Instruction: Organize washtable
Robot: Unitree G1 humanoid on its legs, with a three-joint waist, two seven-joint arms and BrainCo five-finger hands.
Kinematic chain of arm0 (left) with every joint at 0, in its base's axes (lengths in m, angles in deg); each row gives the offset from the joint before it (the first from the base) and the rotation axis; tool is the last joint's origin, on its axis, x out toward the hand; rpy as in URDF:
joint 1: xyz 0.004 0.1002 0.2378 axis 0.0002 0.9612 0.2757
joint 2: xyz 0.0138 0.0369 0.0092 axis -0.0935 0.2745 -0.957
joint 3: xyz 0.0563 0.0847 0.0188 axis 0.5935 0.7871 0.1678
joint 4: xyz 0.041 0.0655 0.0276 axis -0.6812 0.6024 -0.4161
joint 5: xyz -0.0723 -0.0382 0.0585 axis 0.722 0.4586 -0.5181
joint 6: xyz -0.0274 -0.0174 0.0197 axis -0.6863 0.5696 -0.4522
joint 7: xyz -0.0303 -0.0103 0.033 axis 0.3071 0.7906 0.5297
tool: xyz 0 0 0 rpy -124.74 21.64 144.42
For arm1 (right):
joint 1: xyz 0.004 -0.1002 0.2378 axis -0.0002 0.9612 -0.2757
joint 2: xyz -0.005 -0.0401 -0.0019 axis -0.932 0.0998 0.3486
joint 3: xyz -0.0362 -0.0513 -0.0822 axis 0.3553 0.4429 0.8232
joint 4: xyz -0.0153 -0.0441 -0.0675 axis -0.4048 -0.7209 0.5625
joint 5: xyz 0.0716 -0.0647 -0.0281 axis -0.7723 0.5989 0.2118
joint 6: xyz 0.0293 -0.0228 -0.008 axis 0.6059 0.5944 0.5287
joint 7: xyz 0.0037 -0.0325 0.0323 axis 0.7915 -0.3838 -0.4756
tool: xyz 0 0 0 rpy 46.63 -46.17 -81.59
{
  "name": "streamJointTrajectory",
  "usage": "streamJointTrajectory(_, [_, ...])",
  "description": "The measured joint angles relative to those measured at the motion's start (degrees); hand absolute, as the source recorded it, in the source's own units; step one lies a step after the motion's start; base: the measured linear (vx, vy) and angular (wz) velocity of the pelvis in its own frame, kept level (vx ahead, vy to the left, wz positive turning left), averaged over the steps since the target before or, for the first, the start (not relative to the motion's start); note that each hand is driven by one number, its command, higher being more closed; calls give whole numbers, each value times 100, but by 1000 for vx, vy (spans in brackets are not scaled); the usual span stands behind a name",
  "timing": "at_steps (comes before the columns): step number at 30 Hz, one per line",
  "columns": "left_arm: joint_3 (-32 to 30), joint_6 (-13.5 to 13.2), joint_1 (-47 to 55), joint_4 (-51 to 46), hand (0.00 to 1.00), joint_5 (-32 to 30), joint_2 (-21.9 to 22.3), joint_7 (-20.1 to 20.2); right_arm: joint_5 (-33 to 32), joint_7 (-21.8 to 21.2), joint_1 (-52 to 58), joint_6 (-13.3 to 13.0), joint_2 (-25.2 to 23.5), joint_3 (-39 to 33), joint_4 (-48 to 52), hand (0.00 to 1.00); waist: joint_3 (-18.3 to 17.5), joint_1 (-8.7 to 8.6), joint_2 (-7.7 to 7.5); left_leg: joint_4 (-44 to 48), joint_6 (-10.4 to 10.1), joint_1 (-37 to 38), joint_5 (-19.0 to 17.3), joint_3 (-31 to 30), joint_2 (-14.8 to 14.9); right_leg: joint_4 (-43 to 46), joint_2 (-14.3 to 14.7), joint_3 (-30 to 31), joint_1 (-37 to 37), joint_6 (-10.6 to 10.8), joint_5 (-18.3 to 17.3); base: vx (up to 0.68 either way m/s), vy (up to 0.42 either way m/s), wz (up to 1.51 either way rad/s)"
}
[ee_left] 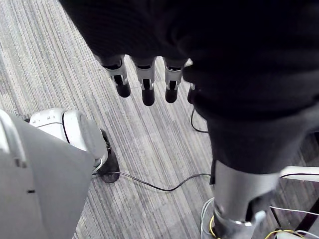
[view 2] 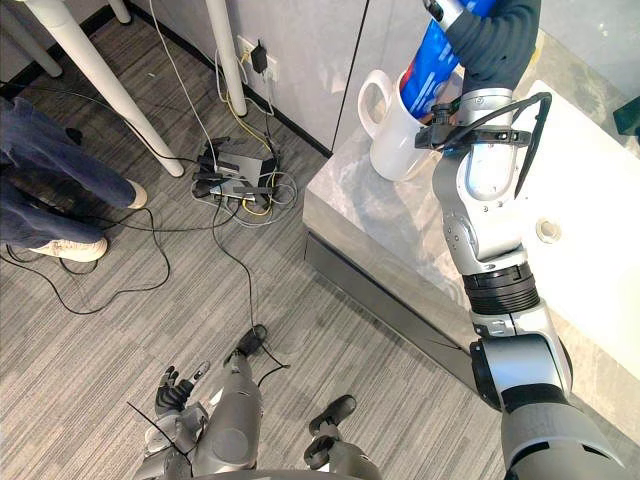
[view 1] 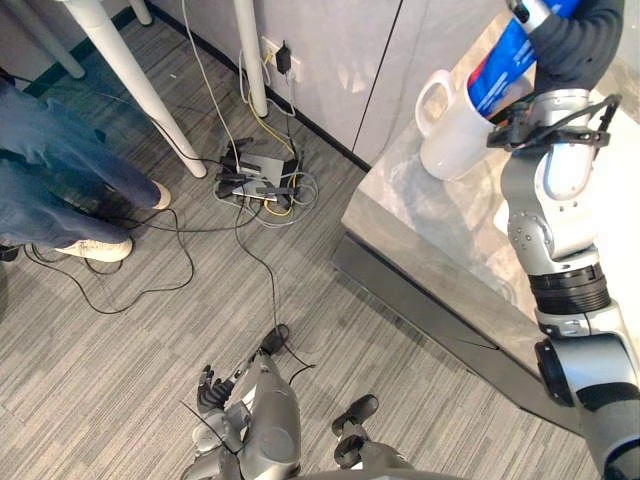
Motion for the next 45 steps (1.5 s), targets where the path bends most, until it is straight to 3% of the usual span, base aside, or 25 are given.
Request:
streamJointTrajectory(23, [-28, 14, -35, 2, 0, -13, -67, -5, -120, 5, 14, -78, -48, -290, 331, 0, 43, -29, -116, -185, 2, 94, 181, -39, 12, 69, -25, -30, 17, -2, 1, 1, 4, 1])
streamJointTrajectory(31, [-398, 141, -38, 254, 0, -171, -82, 5, -62, -26, 445, -311, 156, -714, 1449, 0, -94, -351, -204, -203, 10, 456, 175, 173, 13, 69, -65, 198, 235, -25, 9, -11, 19, -11])
streamJointTrajectory(38, [-868, 309, 56, 781, 0, -599, -93, 128, 612, 28, 1742, -403, 149, -2022, 1698, 0, -856, -688, -302, -328, 103, 891, 116, 506, -1, 62, -142, 533, 400, -24, 14, 16, 18, -21])
streamJointTrajectory(40, [-1061, 372, 131, 970, 0, -691, -91, 126, 811, 236, 2454, -469, -181, -2650, 1701, 0, -1100, -859, -280, -335, 142, 1038, 82, 699, -4, 74, -173, 707, 420, -23, 15, 21, 9, -37])
streamJointTrajectory(45, [-1537, 462, 418, 1335, 0, -794, 52, 173, 1437, 746, 4559, -262, -1405, -3770, 1650, 0, -1427, -1276, 131, -323, 222, 1513, -100, 1301, 5, 83, -223, 1299, 506, -14, 67, 6, 18, -57])
